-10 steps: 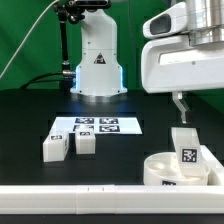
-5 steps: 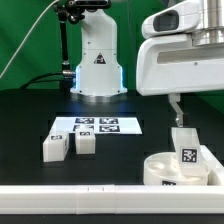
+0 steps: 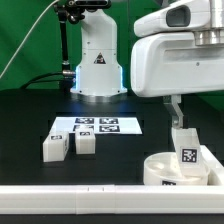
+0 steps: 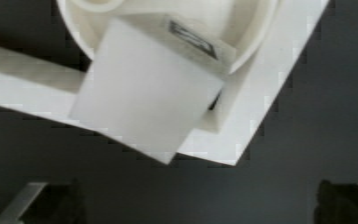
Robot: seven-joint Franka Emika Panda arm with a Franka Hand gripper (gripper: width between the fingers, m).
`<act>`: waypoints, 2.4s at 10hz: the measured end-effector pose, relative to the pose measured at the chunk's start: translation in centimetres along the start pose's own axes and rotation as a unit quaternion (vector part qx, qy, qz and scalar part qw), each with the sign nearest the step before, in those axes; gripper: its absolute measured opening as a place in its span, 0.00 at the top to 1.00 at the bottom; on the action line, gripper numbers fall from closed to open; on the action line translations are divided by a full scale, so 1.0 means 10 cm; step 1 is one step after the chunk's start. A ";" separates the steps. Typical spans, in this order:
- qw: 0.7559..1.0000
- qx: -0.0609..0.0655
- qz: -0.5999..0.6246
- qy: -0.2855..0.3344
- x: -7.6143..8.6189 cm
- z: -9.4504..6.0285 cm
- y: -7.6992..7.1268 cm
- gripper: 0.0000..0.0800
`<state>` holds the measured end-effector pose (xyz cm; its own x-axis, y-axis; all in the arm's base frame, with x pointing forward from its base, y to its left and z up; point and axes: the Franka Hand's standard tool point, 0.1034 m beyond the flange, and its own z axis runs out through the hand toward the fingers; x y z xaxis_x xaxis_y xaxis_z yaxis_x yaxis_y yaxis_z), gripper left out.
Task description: Assemble stool
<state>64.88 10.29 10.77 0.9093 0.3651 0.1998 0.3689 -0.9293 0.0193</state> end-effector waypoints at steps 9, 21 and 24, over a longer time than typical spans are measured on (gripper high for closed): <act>0.904 -0.038 -0.423 -0.041 -0.08 0.11 0.02 0.19; 0.904 -0.034 -0.424 -0.051 -0.16 0.23 0.03 0.57; 0.914 -0.036 -0.401 -0.050 -0.16 0.23 0.04 0.57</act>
Offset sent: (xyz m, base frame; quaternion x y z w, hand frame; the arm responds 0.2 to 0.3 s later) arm -0.0067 0.0090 -0.0005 0.0163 0.0062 -0.2603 0.9654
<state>63.99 9.47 8.24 0.3657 0.9307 0.0027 0.9145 -0.3598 0.1852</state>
